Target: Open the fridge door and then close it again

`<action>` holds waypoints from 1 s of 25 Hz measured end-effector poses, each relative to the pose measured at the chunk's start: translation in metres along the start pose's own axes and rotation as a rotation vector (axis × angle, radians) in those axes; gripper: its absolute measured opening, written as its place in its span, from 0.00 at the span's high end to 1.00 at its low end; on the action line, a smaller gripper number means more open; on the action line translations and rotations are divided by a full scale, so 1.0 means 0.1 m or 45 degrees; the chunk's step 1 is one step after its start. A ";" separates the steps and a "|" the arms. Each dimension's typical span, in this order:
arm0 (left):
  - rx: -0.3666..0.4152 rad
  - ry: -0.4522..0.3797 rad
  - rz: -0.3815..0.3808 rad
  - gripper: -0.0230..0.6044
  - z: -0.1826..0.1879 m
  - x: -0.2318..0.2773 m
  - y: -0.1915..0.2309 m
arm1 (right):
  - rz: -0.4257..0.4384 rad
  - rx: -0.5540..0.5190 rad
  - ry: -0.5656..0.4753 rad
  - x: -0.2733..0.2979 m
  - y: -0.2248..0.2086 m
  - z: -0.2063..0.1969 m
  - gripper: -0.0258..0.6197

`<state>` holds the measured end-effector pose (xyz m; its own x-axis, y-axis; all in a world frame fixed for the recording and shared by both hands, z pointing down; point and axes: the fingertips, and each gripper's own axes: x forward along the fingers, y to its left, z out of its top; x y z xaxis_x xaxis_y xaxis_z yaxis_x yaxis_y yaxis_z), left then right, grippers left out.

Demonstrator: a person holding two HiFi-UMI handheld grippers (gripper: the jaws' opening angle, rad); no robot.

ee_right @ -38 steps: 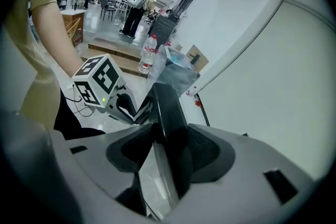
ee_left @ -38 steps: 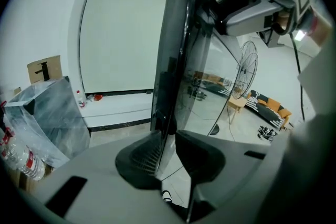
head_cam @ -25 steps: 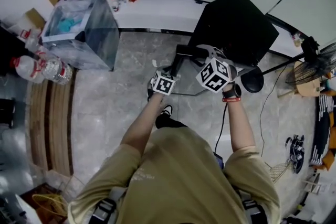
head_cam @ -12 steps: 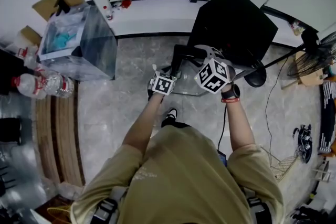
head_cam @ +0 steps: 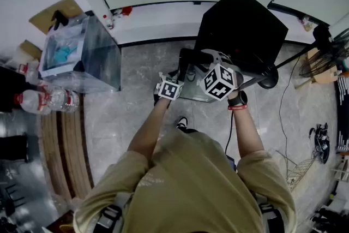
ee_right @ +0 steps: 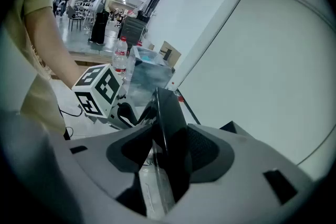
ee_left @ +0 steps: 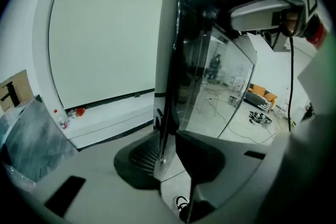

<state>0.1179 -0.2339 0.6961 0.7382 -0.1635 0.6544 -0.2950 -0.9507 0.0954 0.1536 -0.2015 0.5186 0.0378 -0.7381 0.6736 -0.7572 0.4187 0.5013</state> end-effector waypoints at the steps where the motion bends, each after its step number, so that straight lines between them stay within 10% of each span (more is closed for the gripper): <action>1: 0.003 -0.005 -0.012 0.81 0.02 0.04 0.00 | -0.004 0.002 0.000 0.01 -0.03 -0.01 0.63; 25: 0.103 0.042 -0.142 0.81 0.48 0.56 0.30 | -0.123 0.138 0.082 0.36 -0.59 -0.15 0.63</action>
<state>0.1800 -0.2838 0.6996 0.7427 -0.0481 0.6679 -0.1614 -0.9809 0.1089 0.2095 -0.2444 0.5216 0.1530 -0.7356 0.6599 -0.8139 0.2850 0.5063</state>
